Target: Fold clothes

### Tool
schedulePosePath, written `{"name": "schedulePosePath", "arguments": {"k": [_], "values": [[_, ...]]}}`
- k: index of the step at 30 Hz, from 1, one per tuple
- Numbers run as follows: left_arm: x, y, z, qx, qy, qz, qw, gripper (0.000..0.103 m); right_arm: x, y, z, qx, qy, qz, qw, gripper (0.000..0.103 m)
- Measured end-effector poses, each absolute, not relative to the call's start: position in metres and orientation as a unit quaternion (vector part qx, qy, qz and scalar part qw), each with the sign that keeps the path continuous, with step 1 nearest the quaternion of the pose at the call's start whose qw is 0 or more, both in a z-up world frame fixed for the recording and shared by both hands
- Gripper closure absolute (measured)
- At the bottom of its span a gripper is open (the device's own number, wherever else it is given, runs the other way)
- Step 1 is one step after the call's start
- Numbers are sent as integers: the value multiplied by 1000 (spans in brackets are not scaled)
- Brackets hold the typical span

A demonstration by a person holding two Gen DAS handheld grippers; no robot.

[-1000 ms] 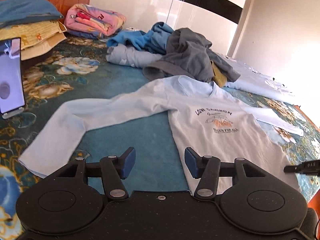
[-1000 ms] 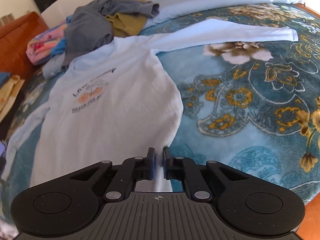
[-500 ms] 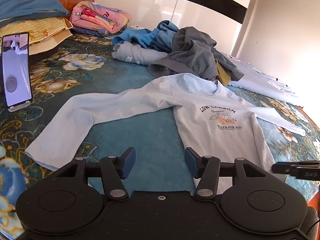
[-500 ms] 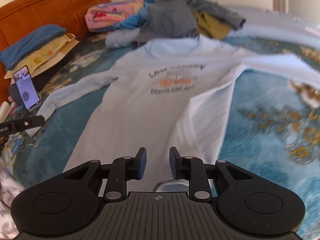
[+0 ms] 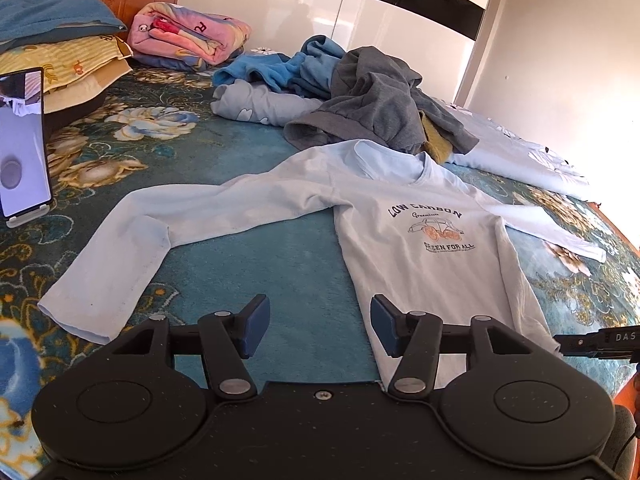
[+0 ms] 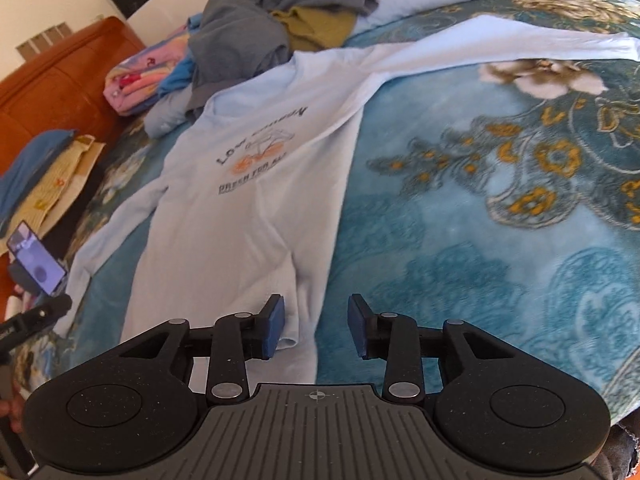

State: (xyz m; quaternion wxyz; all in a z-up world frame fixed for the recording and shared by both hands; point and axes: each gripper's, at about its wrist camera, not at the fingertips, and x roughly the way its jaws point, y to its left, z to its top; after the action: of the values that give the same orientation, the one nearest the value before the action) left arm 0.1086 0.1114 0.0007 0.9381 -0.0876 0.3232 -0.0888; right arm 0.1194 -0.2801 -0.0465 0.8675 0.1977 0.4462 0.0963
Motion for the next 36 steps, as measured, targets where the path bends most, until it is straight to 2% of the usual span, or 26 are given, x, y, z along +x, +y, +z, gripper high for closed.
{"name": "schedulePosePath", "arguments": {"k": [8,14,20,32,36], "values": [[106,108,3,-83,322,-93,938,46,112,-247,-34,135,434,115,883,68],[105,108,3,-82,323,-93,938,44,107,-250,-23,125,411,111,896,69],[105,108,3,-81,325,-94,938,44,127,-246,-39,130,436,106,884,68],[106,106,5,-77,328,-95,937,42,130,-232,-29,111,411,124,896,67],[106,105,7,-76,328,-95,937,41,141,-235,-35,117,429,120,887,68]]}}
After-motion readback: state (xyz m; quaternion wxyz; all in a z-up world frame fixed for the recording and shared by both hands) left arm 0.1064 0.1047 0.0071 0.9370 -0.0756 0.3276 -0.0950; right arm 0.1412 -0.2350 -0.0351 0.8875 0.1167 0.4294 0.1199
